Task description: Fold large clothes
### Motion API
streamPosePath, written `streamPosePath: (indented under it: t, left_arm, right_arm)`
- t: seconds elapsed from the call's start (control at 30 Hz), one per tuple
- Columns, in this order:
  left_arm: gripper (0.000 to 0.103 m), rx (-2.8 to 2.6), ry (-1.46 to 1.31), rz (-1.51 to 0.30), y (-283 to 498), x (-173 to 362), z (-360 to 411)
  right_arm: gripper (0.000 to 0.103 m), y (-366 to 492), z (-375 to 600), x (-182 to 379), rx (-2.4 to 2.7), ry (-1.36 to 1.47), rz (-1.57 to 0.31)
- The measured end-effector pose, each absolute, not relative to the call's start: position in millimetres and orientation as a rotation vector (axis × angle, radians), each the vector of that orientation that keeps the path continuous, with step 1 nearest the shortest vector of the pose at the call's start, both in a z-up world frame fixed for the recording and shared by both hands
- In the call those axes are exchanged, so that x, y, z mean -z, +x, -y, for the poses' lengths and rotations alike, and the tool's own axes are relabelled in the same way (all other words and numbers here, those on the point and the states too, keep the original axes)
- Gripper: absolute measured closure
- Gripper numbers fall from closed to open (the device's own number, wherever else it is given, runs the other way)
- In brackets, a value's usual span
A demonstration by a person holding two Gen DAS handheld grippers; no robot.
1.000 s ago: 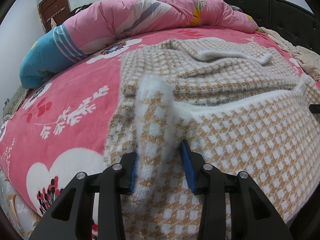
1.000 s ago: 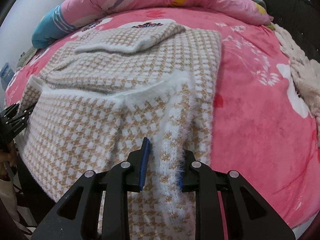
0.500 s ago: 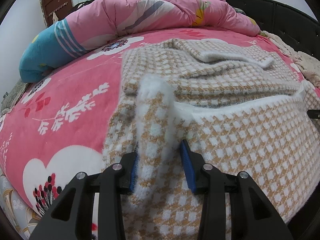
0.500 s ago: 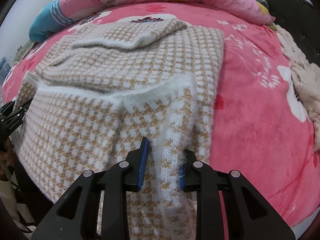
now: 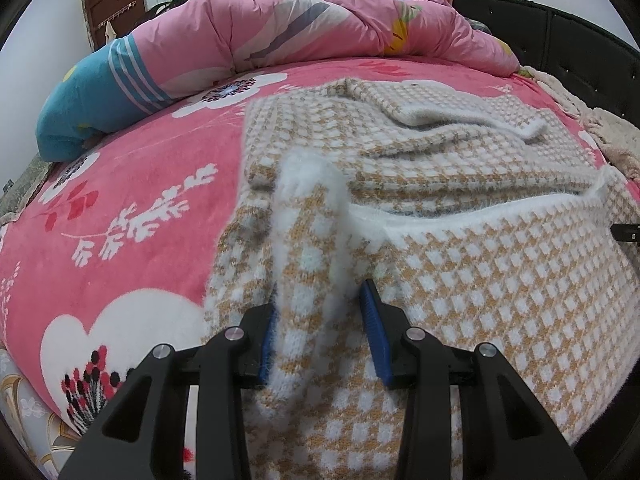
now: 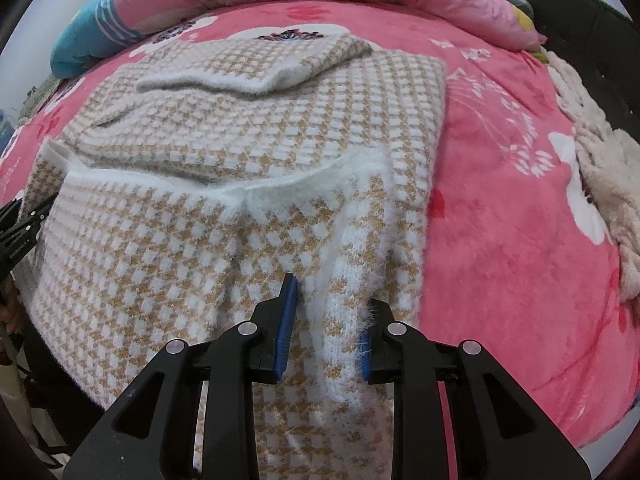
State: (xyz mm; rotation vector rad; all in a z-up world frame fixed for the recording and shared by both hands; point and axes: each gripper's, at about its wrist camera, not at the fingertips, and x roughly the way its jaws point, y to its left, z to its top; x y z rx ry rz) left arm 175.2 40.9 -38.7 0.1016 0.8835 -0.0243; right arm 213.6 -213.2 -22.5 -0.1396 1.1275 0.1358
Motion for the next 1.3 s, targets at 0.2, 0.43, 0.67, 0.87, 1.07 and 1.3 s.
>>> streamPosePath:
  t: [0.2, 0.43, 0.67, 0.87, 1.07, 1.3]
  left_arm:
    - [0.066, 0.025, 0.099, -0.884, 175.3, 38.8, -41.5]
    - [0.066, 0.028, 0.092, -0.882, 174.5, 38.9, -41.6]
    - [0.066, 0.031, 0.085, -0.881, 175.4, 39.4, -38.6]
    - [0.066, 0.033, 0.084, -0.881, 175.0, 39.1, -43.3]
    - [0.066, 0.033, 0.083, -0.881, 175.3, 39.0, -43.8]
    - [0.066, 0.032, 0.082, -0.883, 176.2, 39.4, -41.8]
  right_arm:
    - [0.086, 207.6, 206.1, 20.2, -0.116, -0.163, -1.12]
    - [0.089, 204.2, 203.8, 20.7, -0.105, -0.198, -1.115]
    - [0.089, 204.3, 205.6, 20.5, -0.108, -0.2, -1.115]
    - [0.088, 203.2, 206.8, 20.6, -0.11, -0.201, -1.115]
    - [0.087, 203.3, 207.4, 20.5, -0.112, -0.205, -1.115]
    - [0.087, 204.4, 206.0, 20.4, -0.113, -0.205, -1.116]
